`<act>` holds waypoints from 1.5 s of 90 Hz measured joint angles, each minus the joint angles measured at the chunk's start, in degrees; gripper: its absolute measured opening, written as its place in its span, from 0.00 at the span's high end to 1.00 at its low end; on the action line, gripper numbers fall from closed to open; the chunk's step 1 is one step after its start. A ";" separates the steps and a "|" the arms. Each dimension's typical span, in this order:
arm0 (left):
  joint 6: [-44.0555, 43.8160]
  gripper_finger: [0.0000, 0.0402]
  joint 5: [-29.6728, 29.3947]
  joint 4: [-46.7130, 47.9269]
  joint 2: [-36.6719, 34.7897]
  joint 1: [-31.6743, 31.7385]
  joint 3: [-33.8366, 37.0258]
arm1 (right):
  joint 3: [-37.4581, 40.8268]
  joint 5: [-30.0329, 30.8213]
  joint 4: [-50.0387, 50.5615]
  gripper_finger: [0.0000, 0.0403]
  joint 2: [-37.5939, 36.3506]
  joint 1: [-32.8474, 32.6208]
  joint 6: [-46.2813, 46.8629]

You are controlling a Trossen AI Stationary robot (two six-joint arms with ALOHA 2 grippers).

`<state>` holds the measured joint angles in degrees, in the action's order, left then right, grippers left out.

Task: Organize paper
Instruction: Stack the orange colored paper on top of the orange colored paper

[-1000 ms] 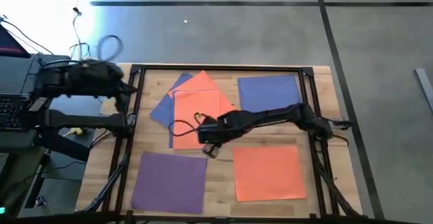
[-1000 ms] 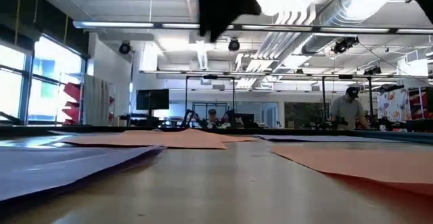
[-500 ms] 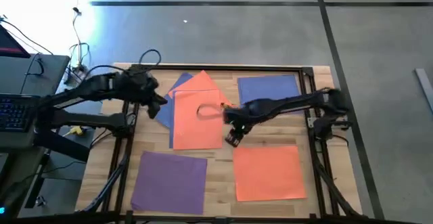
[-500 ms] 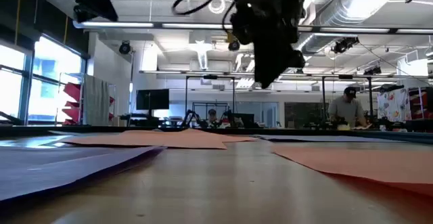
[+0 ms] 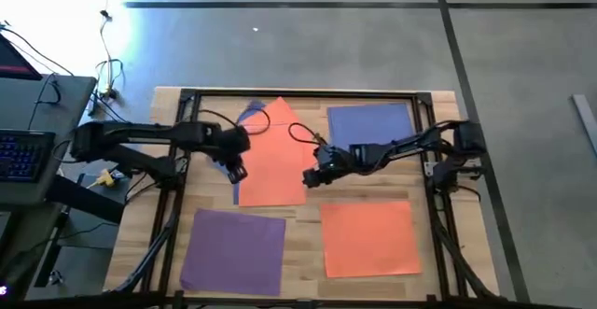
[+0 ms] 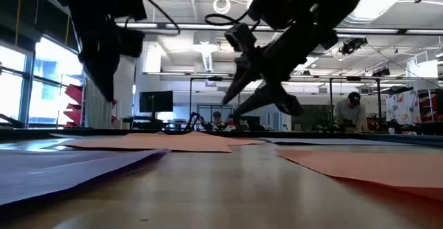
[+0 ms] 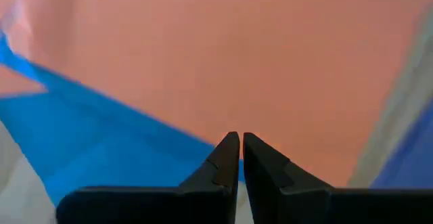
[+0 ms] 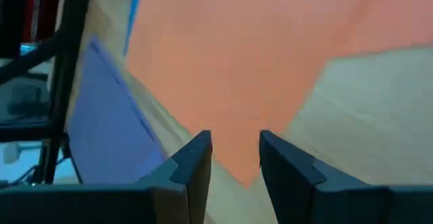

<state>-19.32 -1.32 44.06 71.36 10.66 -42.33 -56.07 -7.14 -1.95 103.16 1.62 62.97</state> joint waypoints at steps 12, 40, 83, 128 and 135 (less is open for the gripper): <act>-0.49 1.00 1.05 -5.08 4.50 -0.78 2.24 | -2.56 -0.41 4.98 0.57 3.21 1.36 2.43; 1.45 1.00 1.08 -13.40 15.14 -1.03 3.19 | -3.06 -4.78 -1.03 0.39 8.97 4.10 5.04; 0.66 1.00 1.23 -18.77 18.35 -0.94 3.15 | -3.09 -9.93 -1.95 0.41 7.36 4.08 -0.85; -2.13 1.00 1.70 -18.21 18.39 -0.94 3.17 | -3.13 -9.86 -0.14 0.41 5.11 2.79 -1.95; -2.68 1.00 2.02 -18.17 18.39 -0.92 3.17 | -3.13 -8.38 1.89 0.41 5.10 2.88 -1.02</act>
<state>-22.00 0.70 25.88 89.76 9.74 -39.16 -59.20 -15.52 -0.05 108.26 4.49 61.96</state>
